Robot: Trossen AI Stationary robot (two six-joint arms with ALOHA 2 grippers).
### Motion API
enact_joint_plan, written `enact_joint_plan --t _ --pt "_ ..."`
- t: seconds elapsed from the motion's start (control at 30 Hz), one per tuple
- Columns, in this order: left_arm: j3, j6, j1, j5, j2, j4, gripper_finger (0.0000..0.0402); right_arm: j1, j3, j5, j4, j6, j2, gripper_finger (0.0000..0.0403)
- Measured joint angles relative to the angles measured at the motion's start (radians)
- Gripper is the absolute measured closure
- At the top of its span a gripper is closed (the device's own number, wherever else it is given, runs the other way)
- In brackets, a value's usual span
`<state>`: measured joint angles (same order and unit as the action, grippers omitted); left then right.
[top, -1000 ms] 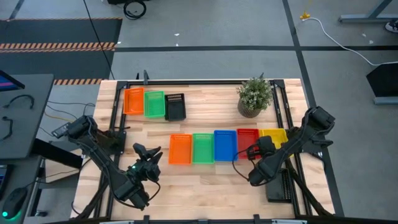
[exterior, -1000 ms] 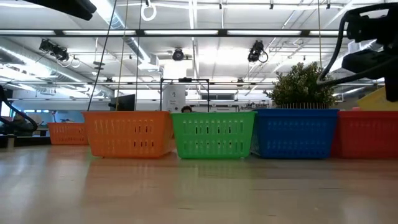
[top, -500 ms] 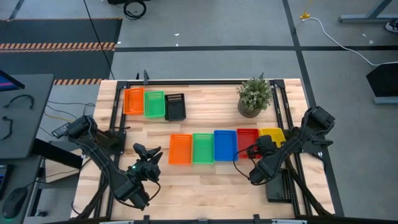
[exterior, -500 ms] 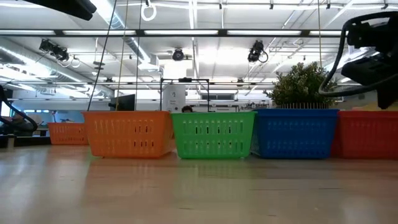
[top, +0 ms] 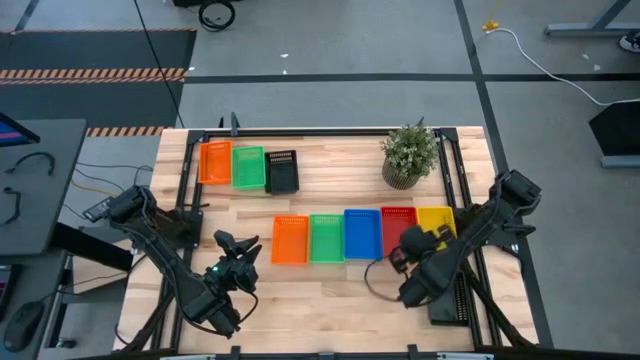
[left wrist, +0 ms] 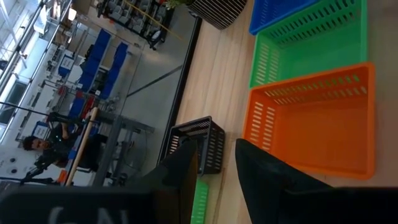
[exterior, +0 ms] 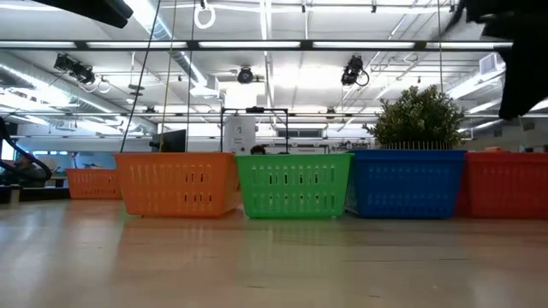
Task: Stack baskets by color
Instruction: Stack the top orange bin on top of the bottom orange bin
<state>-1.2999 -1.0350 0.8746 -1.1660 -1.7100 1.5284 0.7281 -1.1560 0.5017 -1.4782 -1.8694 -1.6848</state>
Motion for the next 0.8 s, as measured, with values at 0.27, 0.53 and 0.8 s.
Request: enact_joint_plan --t 0.27,0.53,0.8 --pt "0.0 -0.006 0.0 0.02 0.0 -0.045 0.0285 0.08 -0.033 0.301 0.591 0.461 -0.015 0.0274" --pt "0.0 -0.017 0.006 0.061 0.0 -0.141 0.0285 0.102 -0.033 0.496 1.323 1.183 -0.117 0.0274" --pt "0.068 0.028 0.023 0.081 0.017 -0.354 0.0296 0.068 -0.033 0.301 1.696 1.551 -0.269 0.0277"
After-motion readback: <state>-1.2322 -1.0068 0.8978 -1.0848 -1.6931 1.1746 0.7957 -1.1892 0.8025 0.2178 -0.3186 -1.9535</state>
